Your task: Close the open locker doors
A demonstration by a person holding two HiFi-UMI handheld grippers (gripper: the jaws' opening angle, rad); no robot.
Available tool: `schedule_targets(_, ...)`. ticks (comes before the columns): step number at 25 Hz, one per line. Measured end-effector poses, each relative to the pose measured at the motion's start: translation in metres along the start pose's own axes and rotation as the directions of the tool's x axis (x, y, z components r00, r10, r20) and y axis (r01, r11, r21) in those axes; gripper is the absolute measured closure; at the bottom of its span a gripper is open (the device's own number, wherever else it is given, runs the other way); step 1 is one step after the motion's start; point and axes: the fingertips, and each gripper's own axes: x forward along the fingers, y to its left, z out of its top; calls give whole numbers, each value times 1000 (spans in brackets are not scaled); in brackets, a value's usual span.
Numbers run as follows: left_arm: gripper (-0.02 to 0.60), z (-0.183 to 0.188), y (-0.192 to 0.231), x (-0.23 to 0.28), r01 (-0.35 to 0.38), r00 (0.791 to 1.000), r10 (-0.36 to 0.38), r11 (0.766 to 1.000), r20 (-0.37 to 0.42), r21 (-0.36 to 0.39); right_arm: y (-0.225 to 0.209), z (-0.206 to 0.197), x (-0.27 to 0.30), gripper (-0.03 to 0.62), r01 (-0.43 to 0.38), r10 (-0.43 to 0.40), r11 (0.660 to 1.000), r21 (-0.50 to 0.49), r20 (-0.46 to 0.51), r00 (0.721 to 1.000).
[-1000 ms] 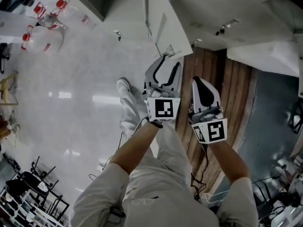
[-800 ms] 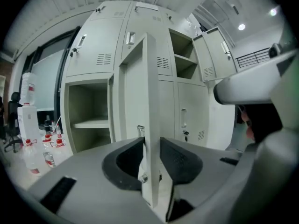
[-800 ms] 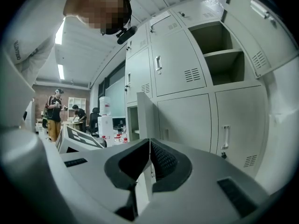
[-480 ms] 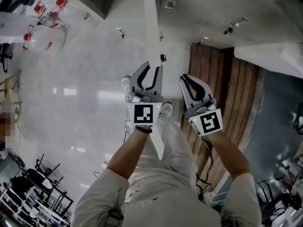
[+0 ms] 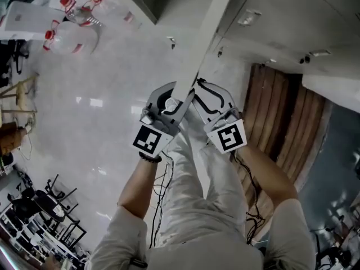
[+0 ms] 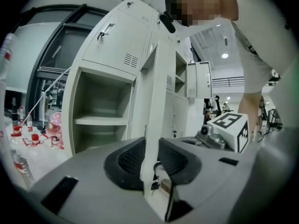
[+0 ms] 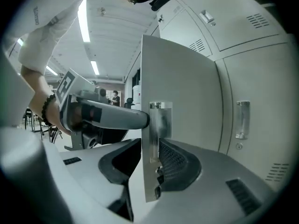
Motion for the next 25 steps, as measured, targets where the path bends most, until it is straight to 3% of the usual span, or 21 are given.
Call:
schedule_targets(5,486,0,18,-5,132,991,-131,991,-35,24,5,6,35,459,-75,74,994,-79,-14,997)
schedule_targets(9,485,1,37,-19,195,978,-179,965,-103,173,7,9,54,468,-93,92,994,-58,-17,996)
schedule_targets(11,489,0,54,-32,150,986,-138,979,-94,140,7,12,65,471,-91,91,995,-47,-8,996)
schedule_targets(13,502,-4,80,-51,43,997,-42,999,-57,13,6,17,79,473,-88,89,996,-28,10,996)
schedule_targets(15,512,-14,105,-69,-36,998,34,998,-43,-46,5,25,95,473,-81,81,997,-1,36,996)
schedule_targets(20,533,-50,138,-58,-122,989,123,992,-88,16,-2,40,141,485,-59,59,998,-2,64,996)
schedule_targets(25,554,-61,176,-21,-219,975,219,976,-23,22,-22,48,182,501,-10,10,1000,12,57,998)
